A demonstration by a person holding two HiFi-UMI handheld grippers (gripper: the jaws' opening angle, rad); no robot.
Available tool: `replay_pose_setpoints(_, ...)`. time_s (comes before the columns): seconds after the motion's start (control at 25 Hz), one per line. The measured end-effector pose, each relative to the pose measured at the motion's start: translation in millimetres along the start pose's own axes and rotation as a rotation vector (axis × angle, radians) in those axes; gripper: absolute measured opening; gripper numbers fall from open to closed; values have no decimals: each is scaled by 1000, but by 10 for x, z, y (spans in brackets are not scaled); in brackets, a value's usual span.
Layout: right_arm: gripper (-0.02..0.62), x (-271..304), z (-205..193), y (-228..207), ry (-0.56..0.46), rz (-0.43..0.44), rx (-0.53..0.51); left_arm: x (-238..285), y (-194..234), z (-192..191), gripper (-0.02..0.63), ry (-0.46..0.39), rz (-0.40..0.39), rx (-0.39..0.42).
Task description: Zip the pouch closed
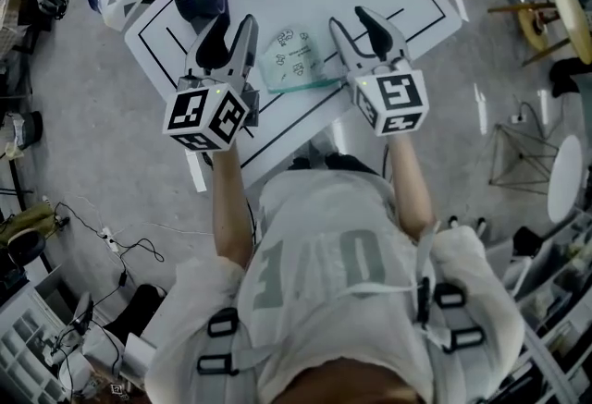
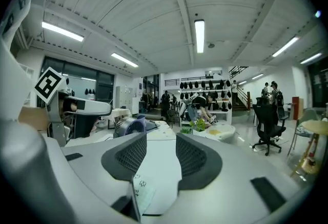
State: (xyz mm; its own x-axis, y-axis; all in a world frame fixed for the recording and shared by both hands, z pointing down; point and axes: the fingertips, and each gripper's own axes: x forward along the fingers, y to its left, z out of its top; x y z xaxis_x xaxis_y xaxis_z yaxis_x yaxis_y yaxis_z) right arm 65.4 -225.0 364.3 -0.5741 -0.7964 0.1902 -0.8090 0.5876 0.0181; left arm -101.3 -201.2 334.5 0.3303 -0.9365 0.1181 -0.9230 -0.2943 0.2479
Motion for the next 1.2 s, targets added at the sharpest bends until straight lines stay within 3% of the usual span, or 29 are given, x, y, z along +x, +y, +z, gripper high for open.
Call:
replay_pose_setpoints(0.12,170,24,245,72,-52,2,-14,-2,-79,198,164,-72,58,64)
replay_pose_setpoints(0.28,153,-2,424,247,-81,38,-72,-116,-261,293,23,-118,105,200)
replay_pose_setpoints(0.44,57,-84,452,318,-122,-2,-79,-236,-403,427,9,-196,141,309)
replay_pose_setpoints(0.6,12,-155,434,399,-137,-11,-37,-306,-375,397,8,-202,171,326)
replay_pose_setpoints(0.8,11,-164,328,400,-113,-19,-24,-345,-235,245,7,-142,204,350)
replay_pose_setpoints(0.96,11,-180,330,445,-110,-4,-33,-365,-243,313,7,-169,215,318)
replay_pose_setpoints(1.2,11,-200,264,483,-98,-1,-30,-408,-226,136,7,-110,210,340)
